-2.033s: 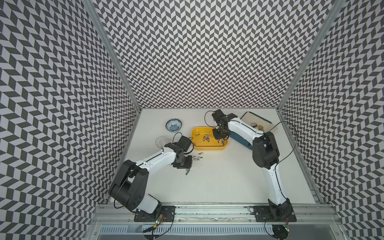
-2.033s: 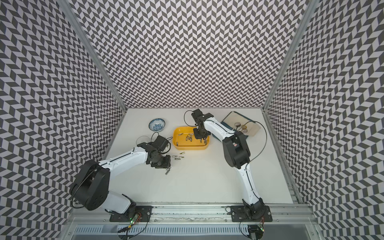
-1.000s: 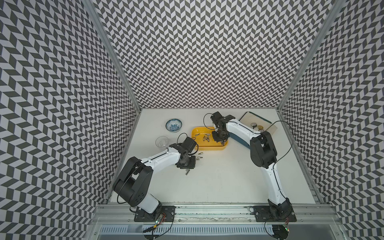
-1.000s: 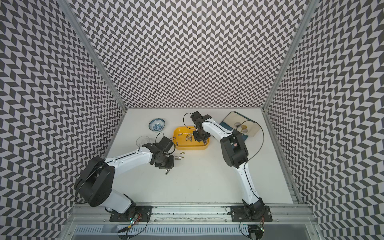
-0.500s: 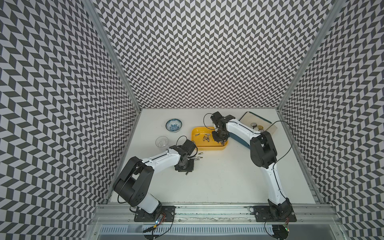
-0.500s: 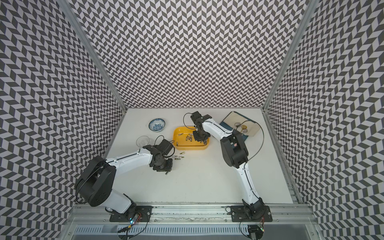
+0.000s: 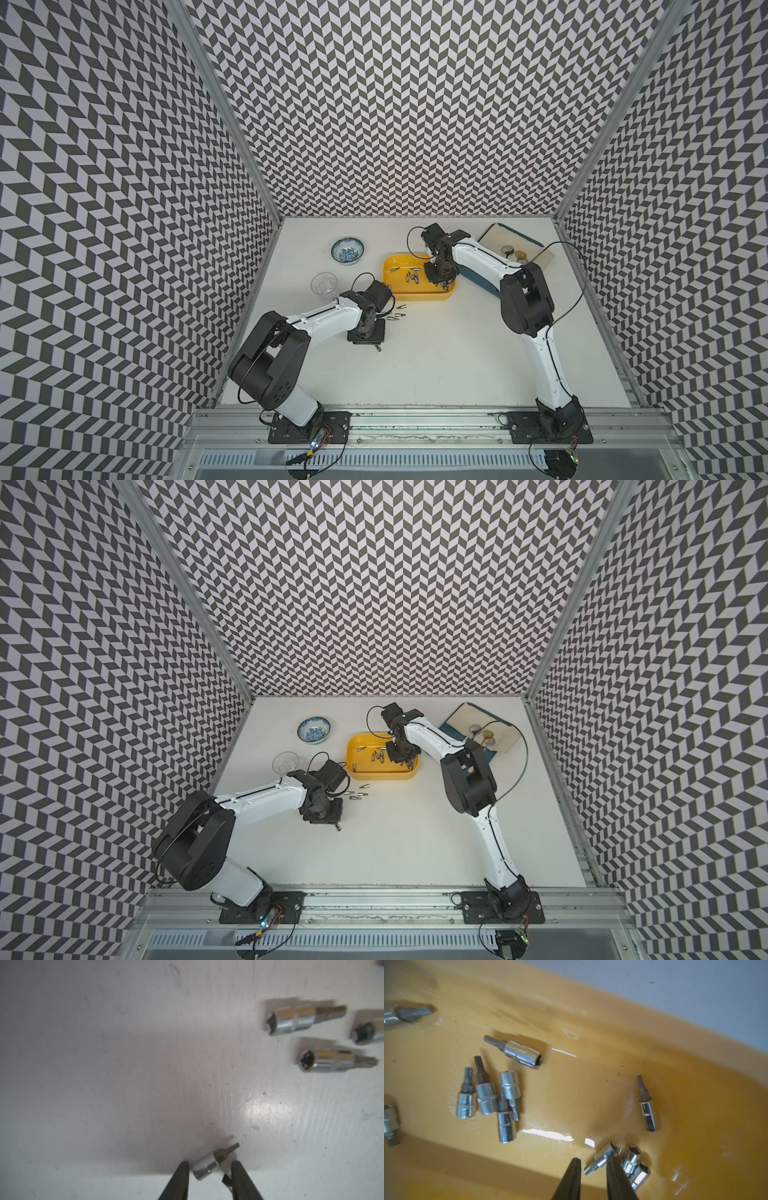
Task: Put the bit on the desktop into the storage box
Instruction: Pick up the screwdriver bit from the center of the board, then place the screwdriver bit in the storage box.
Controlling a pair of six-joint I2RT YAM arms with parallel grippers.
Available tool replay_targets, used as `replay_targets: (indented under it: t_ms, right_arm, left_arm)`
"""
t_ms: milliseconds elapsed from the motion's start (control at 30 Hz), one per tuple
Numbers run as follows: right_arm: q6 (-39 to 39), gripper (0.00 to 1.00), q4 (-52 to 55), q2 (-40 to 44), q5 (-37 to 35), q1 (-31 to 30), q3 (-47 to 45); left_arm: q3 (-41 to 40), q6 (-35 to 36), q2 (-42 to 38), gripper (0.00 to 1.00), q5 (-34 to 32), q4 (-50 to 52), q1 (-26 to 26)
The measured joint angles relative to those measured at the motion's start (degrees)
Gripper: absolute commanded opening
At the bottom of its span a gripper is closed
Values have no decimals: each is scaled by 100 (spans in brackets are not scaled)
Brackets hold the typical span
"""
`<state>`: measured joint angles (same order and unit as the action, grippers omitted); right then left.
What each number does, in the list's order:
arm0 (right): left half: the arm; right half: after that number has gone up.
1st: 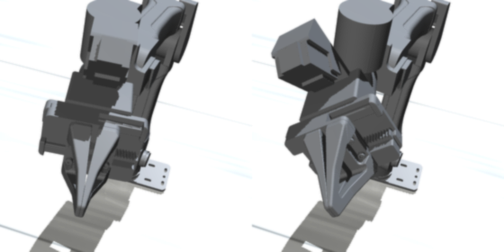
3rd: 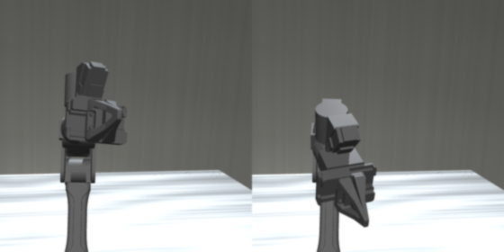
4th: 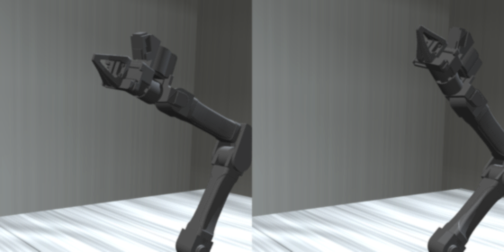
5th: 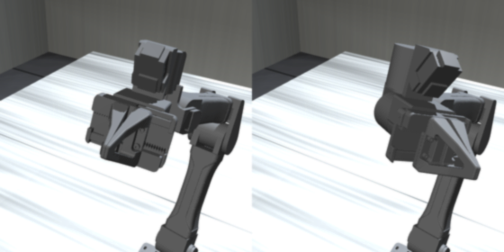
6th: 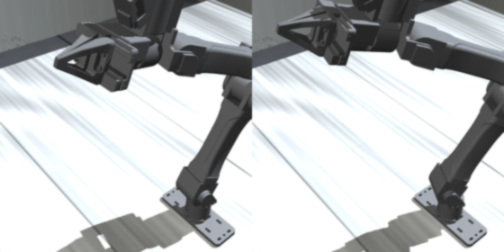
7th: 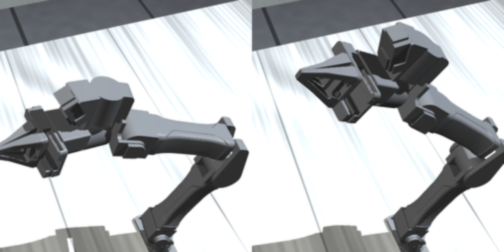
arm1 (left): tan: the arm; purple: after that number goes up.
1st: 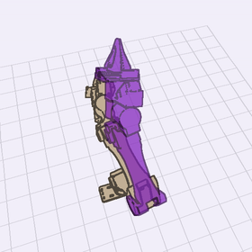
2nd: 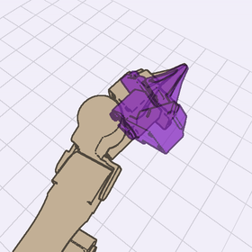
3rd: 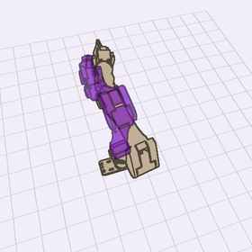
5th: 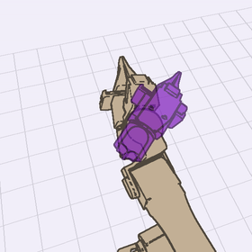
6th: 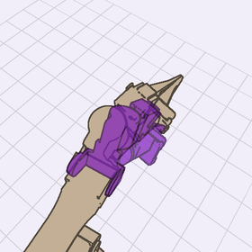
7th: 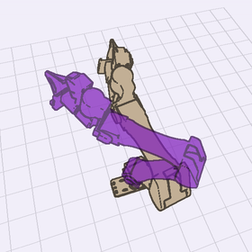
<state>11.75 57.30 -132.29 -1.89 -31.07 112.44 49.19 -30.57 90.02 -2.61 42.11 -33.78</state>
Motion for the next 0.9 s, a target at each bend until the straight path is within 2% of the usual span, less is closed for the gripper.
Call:
replay_targets:
  t_ms: [100,300,533,900]
  right_arm:
    - [0,26,2,0,0,0,0]
    - [0,27,52,74,-17,-63,-11]
    - [42,27,101,424,-26,-273,-105]
    - [96,27,107,625,-63,-337,-105]
  left_arm:
    - [0,2,7,31,-20,2,0]
    - [2,-2,22,31,-24,2,0]
    - [17,-31,24,40,15,-7,-70]
    - [15,-153,0,40,232,0,-337]
